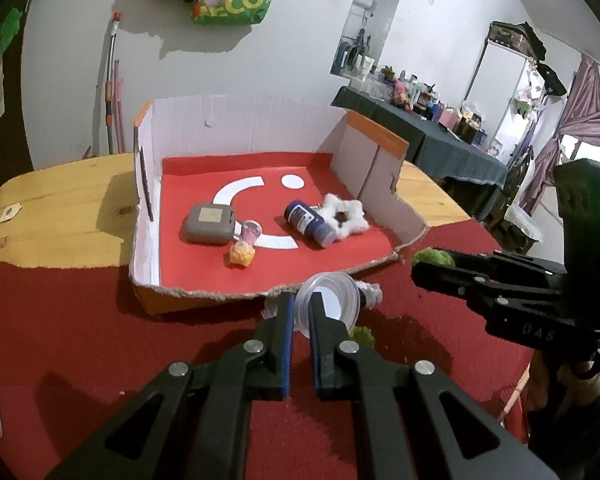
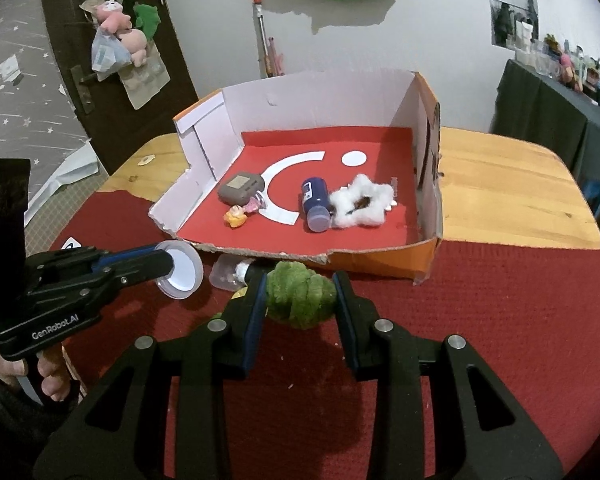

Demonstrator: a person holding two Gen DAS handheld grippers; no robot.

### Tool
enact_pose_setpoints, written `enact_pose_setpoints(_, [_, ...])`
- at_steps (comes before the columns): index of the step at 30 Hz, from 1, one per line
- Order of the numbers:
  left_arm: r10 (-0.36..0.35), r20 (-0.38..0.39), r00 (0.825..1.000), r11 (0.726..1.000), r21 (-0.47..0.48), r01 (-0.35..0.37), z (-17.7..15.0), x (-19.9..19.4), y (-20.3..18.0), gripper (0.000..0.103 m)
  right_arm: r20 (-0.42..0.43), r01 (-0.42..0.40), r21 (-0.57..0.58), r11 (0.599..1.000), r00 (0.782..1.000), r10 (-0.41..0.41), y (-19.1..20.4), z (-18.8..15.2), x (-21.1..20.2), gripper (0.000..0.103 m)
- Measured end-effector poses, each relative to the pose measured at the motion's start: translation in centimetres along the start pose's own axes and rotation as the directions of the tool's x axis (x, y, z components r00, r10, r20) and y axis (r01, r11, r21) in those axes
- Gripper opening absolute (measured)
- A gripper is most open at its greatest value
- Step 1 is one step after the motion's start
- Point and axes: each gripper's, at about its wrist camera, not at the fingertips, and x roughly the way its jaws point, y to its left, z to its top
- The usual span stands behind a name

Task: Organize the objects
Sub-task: 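Carry the green ball and clear lid into the box with both tools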

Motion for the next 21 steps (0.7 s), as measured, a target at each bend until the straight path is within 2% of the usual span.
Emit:
enact_pose_setpoints(13, [0.007, 0.015, 1.000, 1.000, 0.000, -0.007, 1.8, 0.8, 0.4, 0.007, 0.011, -0.009, -0.024, 1.000, 1.000, 0.009, 0.2, 2.3, 0.6, 0.031])
enact_pose_setpoints(21, [0.012, -0.006, 1.000, 1.000, 0.003, -0.012, 3.1, 2.0, 1.1, 0.007, -0.032, -0.019, -0.021, 1.000, 0.999, 0.018, -0.4, 3.7, 2.4, 0.031])
